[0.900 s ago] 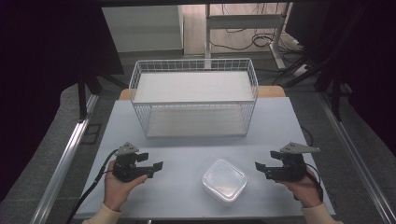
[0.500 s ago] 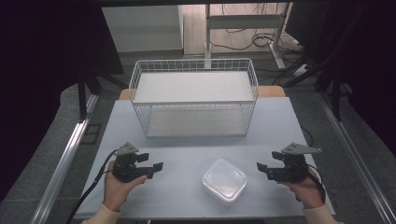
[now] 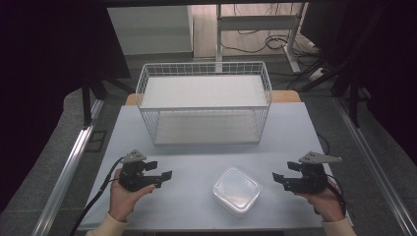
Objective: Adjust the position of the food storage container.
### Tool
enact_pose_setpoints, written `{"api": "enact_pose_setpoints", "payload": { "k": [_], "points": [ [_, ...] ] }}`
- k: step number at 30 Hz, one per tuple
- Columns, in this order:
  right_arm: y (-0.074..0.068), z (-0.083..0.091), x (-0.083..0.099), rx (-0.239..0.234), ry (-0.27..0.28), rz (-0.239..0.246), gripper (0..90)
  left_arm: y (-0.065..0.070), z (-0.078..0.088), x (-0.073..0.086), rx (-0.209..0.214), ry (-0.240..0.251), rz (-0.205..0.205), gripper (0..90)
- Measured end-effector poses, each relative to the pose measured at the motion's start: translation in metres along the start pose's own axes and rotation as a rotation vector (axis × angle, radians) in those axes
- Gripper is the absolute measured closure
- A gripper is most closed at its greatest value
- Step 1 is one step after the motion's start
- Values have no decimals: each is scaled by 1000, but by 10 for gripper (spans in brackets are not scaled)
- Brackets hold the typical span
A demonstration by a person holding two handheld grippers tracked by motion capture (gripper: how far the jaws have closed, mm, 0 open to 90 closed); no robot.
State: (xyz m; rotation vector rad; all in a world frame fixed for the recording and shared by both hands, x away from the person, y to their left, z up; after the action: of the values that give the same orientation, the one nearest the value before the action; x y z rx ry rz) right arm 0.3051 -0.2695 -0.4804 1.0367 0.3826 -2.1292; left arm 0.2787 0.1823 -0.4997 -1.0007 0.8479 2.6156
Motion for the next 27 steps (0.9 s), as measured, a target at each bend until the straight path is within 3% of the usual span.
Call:
{"api": "enact_pose_setpoints", "payload": {
  "k": [9, 16, 27],
  "points": [
    [2, 5, 1, 4, -2, -11, 291, -1, 0, -2, 9, 4, 7, 255],
    [-6, 7, 2, -67, -62, 40, 387, -1, -2, -2, 11, -3, 8, 255],
    [-20, 1, 3, -116, -144, 93, 429, 1, -3, 0, 15, -12, 10, 254]
  ]
}}
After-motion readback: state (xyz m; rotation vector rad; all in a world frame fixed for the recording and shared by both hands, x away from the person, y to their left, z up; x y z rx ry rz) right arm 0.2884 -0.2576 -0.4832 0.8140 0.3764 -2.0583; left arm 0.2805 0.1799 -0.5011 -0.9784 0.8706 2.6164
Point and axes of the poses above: each handheld gripper's, and its own axes: z roughly backward along the jaws, x roughly out of its underside, y roughly to its right, the point moved 4 cm from there along -z, roughly forward along the jaws, and after that the axes turned 12 degrees about z, right-handed, at the moved point
